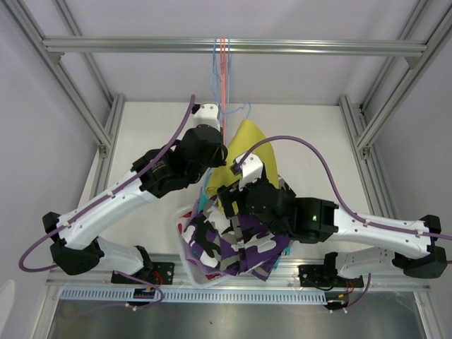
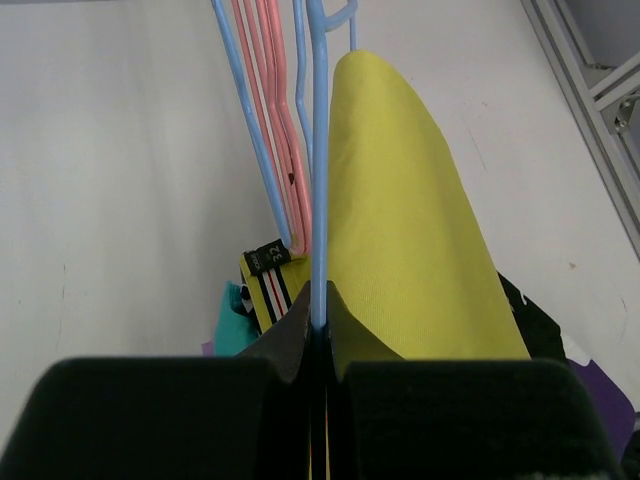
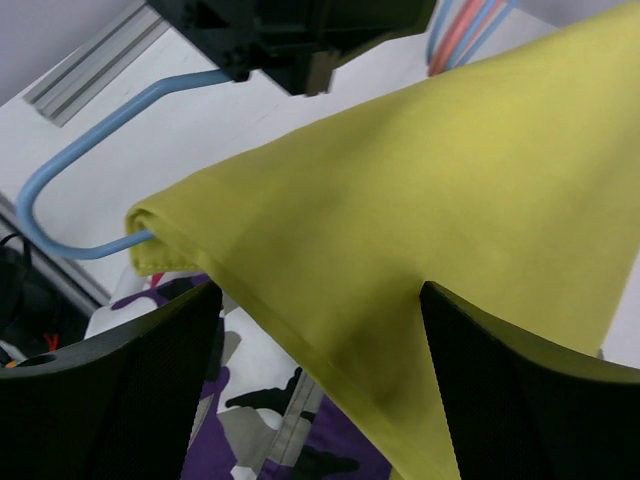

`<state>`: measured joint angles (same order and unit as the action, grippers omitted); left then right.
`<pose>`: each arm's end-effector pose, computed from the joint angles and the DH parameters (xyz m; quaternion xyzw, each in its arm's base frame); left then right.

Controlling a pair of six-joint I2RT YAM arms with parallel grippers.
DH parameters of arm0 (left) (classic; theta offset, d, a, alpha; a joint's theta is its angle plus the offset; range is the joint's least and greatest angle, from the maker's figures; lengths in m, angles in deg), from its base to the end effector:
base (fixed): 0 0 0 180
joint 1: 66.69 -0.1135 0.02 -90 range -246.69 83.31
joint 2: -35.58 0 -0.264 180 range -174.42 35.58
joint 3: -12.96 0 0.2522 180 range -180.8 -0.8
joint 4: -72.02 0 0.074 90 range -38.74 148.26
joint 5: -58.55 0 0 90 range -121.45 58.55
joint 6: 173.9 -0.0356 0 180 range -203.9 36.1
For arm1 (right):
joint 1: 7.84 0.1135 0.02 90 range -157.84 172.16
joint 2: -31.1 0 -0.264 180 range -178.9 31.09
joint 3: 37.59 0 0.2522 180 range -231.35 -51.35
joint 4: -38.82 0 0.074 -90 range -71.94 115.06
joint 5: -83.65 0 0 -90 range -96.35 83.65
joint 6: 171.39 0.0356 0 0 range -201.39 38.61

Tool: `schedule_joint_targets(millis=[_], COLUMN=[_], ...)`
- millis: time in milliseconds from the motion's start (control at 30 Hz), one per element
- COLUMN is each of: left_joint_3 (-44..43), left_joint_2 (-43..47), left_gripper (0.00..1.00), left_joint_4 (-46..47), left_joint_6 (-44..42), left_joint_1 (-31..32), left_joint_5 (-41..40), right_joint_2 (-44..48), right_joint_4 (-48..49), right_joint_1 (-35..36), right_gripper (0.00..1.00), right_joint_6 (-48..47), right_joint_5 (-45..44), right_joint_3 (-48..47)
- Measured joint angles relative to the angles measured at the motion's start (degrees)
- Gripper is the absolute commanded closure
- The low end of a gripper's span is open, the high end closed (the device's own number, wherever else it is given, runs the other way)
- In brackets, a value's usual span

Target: Remove the trousers from the hanger

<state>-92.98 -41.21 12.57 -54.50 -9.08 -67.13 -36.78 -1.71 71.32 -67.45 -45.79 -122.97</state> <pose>0.1615 -0.2158 0.4414 0.0533 0.8379 -0.1334 0.5266 0.0701 0.2457 0.3942 -0.2663 0.7617 0.1835 0.5615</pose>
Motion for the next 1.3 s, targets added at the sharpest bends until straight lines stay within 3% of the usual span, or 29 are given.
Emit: schedule_joint_targets(millis=[300,633,1033,1133,1167,1233,1267,1300], left_joint_3=[0.6,1.4,2.2,2.4,2.5,2.6,2.6,2.6], left_joint_2=[0.3,0.7,1.1,1.2,1.3,1.3,1.4,1.4], left_gripper=[1.0,1.0,1.0,1.0,1.0,1.0,1.0,1.0], left_joint_4=[0.6,1.0,1.8,1.9,1.9,1.9,1.9,1.9], left_joint_6=[-0.1,-0.2,-0.6,-1.0,-1.0,-1.0,-1.0,-1.0], left_joint_1=[0.0,0.0,0.0,0.0,0.0,0.0,0.0,0.0], left_joint_5=[0.5,1.9,3.9,4.4,4.4,4.5,4.5,4.5], right_joint_2=[-0.1,0.1,4.3,3.9,3.6,3.3,3.2,3.1], right_joint_4=[2.2,1.7,3.5,4.9,5.6,7.6,8.7,9.6], right_joint_1=[0.0,-1.3,-5.6,-5.8,-5.8,-5.9,-5.9,-6.0], right_gripper=[0.14,0.15,0.16,0.22,0.34,0.48,0.62,0.68], right_joint_6=[-0.6,0.0,0.9,0.8,0.7,0.3,0.1,0.1], right_joint_5=[4.3,-3.3,-3.4,-2.7,-2.3,-0.7,0.3,0.9], right_joint_3=[1.4,1.5,4.1,4.8,5.1,6.1,6.8,7.4])
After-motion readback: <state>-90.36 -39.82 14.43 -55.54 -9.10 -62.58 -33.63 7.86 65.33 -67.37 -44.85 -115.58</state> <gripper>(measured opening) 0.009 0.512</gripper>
